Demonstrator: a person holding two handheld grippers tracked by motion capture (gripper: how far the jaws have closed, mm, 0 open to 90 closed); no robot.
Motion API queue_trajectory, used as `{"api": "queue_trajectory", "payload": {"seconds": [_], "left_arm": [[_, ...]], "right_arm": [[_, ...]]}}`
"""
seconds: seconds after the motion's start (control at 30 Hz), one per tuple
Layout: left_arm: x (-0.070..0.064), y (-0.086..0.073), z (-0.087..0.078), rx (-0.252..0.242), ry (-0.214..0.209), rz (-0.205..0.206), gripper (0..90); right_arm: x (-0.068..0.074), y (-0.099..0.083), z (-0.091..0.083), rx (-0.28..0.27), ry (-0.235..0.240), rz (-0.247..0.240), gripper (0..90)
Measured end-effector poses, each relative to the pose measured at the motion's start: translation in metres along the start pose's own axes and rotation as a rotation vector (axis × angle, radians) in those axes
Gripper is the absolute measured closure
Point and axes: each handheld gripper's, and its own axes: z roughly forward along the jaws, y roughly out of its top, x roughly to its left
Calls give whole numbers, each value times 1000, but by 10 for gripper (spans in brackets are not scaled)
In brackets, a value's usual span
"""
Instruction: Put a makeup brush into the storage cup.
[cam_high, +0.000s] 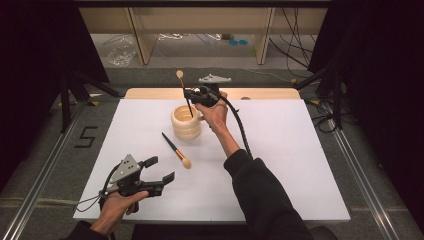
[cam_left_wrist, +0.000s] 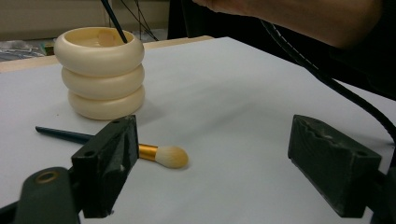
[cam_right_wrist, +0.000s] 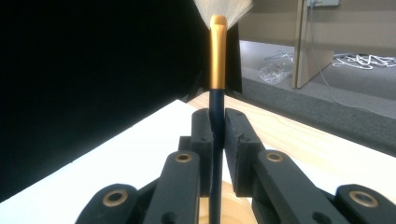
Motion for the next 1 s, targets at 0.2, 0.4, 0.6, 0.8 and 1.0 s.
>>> {"api": "queue_trajectory", "payload": {"seconds": [0.2,0.4,0.6,0.8,1.0], "left_arm": [[0,0,0,1,-2,2,162],[0,0,0,0,-1,0,162],[0,0,0,1,-2,2,163],[1,0,0,1,-8,20,163],[0,0,0,9,0,18,162]], "right_arm": [[1,-4,2,18,2,-10,833],[1,-7,4,20,5,-6,833],[2,-12,7,34,9,-8,832],[2,-19,9,49,8,-7,829],[-2,-25,8,58,7,-4,727]]}}
